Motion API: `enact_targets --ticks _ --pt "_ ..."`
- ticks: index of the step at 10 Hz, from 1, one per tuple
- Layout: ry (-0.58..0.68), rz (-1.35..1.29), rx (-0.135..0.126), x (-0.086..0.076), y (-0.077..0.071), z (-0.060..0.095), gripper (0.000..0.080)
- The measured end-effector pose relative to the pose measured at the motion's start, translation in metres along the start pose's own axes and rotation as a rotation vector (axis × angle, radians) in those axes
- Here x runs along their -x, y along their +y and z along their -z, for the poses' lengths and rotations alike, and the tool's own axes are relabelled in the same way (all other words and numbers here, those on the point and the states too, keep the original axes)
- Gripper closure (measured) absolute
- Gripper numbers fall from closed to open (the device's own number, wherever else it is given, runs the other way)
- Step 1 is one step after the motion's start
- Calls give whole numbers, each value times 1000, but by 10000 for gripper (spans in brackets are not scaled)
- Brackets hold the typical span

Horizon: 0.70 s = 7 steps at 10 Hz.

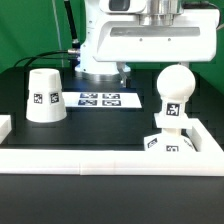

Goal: Assemble lamp

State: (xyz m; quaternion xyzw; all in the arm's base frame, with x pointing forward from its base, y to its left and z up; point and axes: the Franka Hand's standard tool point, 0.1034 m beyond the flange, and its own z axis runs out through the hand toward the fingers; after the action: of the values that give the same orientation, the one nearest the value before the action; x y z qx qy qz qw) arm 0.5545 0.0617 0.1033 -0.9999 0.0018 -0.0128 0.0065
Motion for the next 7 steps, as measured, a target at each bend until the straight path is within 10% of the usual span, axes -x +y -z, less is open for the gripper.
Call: enact_targets --ticks 7 --pt "-66 -58 9 66 55 -4 101"
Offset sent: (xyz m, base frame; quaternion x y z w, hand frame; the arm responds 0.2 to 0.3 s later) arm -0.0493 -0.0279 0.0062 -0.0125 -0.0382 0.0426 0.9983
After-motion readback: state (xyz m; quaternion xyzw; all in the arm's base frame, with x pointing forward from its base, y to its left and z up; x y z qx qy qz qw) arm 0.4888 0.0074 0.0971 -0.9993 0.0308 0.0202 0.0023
